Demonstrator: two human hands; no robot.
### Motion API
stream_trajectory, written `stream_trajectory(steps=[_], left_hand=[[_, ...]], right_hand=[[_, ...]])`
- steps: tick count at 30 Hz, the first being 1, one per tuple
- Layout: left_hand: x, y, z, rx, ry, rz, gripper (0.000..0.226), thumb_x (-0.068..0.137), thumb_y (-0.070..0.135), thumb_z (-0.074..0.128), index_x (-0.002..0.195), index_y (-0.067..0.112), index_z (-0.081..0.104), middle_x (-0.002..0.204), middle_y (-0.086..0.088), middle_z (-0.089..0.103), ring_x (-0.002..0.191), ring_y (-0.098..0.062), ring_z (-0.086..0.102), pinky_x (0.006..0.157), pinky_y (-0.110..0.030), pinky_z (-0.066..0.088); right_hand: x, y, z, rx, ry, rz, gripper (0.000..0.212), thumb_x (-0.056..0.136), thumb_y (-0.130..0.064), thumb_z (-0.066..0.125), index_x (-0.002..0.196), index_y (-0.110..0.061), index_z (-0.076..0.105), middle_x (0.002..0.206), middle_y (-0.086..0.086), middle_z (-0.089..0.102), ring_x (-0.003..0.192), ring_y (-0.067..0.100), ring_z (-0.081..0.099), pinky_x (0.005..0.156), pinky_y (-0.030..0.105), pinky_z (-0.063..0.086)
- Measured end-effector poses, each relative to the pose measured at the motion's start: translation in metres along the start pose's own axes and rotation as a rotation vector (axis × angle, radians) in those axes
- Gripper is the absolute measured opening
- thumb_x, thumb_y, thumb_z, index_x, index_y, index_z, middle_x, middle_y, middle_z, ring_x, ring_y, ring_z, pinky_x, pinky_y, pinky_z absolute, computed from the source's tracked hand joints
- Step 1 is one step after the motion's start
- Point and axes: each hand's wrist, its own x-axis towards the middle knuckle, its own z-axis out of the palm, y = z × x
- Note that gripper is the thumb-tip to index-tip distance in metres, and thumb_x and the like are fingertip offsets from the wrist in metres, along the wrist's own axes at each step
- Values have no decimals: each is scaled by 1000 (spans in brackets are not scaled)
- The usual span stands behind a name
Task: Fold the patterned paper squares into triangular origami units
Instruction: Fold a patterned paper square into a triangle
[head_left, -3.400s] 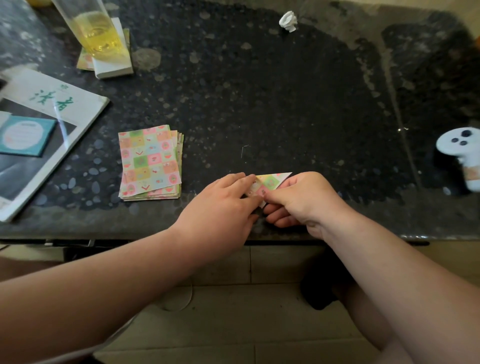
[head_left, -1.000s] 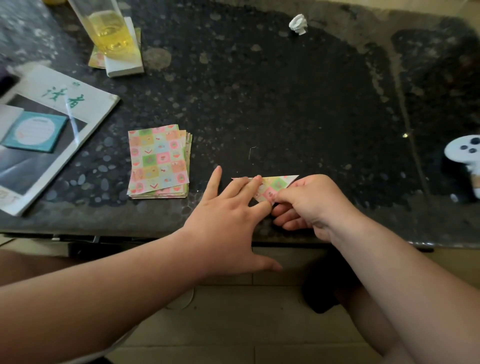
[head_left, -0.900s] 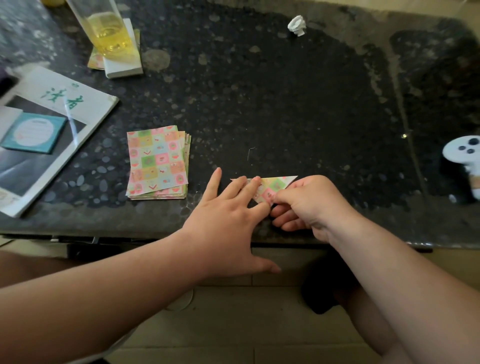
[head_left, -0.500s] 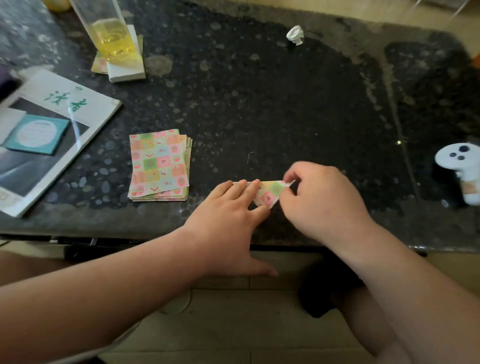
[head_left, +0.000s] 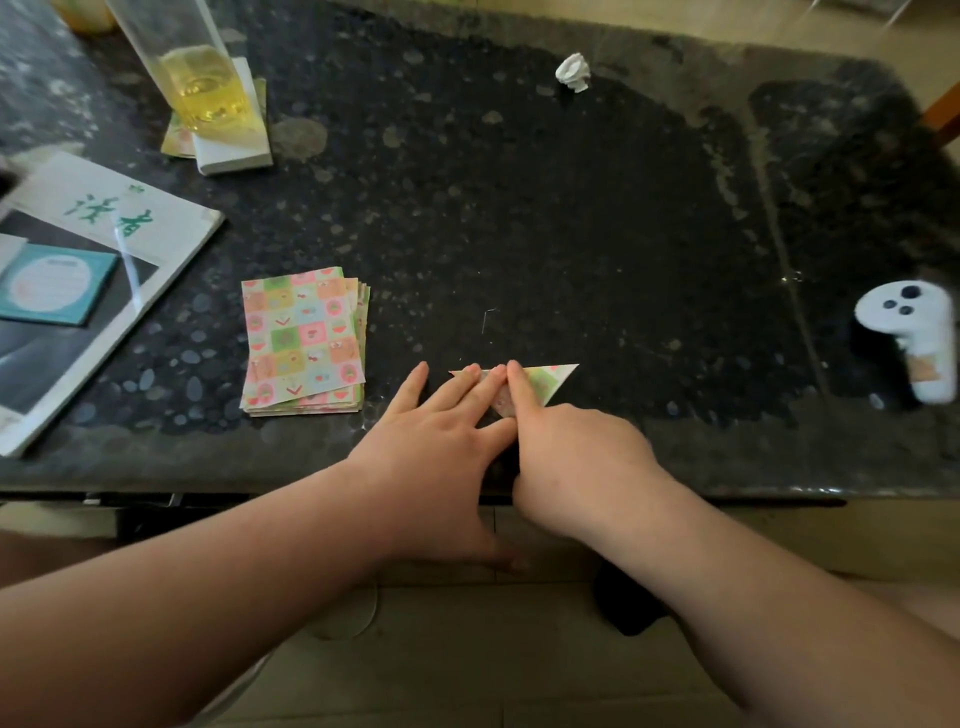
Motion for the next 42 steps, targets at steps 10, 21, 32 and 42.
stream_trajectory(steps=[10,21,32,42], left_hand=[[-2,3,-1,35,-19,-46,125,60,100,48,159,39,3,169,0,-20,155,-21,-19,120,-65,-7],[-4,6,0,144,-60,-101,126,65,93,57,157,41,-12,166,-10,-26,154,-34,-20,119,-69,-5],[-5,-3,-7,121,-138,-60,119,64,100,41,156,46,-13,166,-4,-28,153,-31,-24,112,-76,-12],[5,-24,-21,-529,385,-229,38,91,49,67,127,38,58,131,17,54,125,-6,47,108,-34,41]], right_hand=[[1,21,-14,1,-100,232,109,91,-24,60,158,-29,-26,93,1,65,76,15,68,74,38,63],[4,16,-18,-17,-143,258,107,92,-25,61,160,-26,-22,94,1,65,75,13,68,73,36,63],[29,38,-34,140,326,-35,43,91,-43,69,132,-29,61,131,-4,52,126,16,46,94,33,48],[45,36,-41,423,41,-79,12,90,-38,76,82,-29,72,82,-9,70,76,9,65,63,27,53]])
